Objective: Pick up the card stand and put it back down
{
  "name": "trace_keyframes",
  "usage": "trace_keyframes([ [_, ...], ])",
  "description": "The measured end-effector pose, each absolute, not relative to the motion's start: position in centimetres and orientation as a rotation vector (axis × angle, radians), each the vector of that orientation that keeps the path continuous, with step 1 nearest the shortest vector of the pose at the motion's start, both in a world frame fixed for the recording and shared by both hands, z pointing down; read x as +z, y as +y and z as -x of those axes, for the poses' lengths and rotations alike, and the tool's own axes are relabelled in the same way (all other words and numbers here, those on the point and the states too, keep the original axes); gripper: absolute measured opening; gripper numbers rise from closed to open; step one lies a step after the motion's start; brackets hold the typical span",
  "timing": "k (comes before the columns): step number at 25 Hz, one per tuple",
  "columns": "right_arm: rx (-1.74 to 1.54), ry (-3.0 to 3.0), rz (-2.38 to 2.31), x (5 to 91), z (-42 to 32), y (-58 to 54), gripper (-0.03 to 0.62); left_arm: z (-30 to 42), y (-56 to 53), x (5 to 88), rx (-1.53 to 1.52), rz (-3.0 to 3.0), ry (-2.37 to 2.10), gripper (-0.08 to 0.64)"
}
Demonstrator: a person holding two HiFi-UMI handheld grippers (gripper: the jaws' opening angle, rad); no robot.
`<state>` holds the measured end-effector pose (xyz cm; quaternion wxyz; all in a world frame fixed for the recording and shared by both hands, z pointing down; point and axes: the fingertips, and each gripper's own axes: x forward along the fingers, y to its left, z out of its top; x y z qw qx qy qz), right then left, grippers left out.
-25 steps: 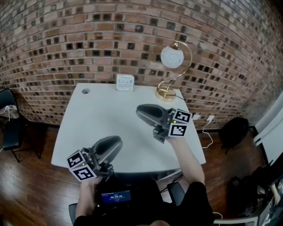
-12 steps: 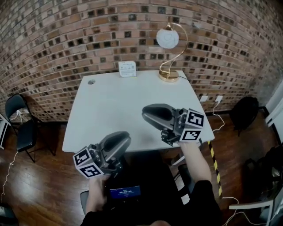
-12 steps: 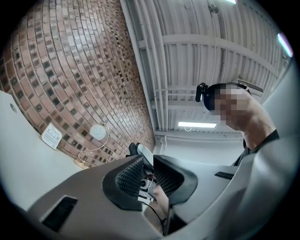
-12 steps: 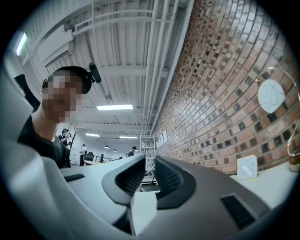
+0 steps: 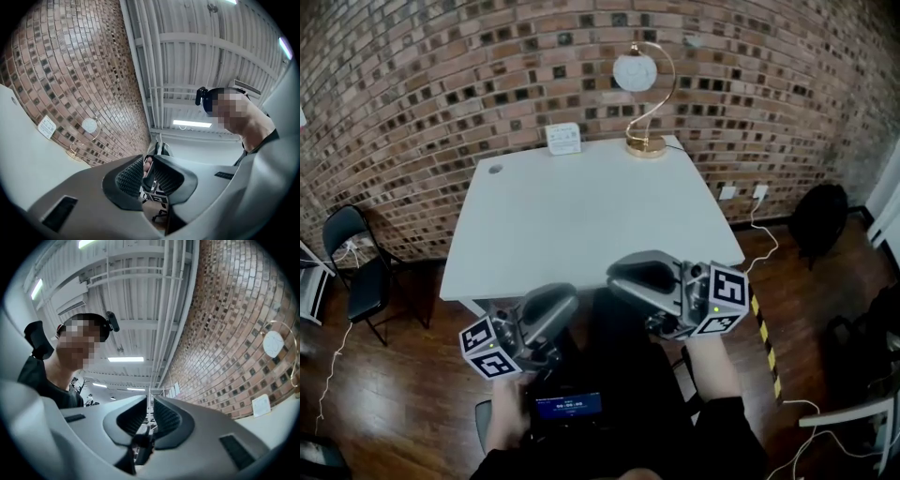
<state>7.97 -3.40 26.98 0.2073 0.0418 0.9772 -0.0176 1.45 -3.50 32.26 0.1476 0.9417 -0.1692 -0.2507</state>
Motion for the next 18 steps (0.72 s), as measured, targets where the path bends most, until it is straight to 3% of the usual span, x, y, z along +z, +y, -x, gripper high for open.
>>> trace_keyframes([
  [18,0.237,2.759,-0.209,25.9,-8.3,12.8,0.048,-4.3,6.9,31.4,-0.688,-2.727,-0.44,0.067],
])
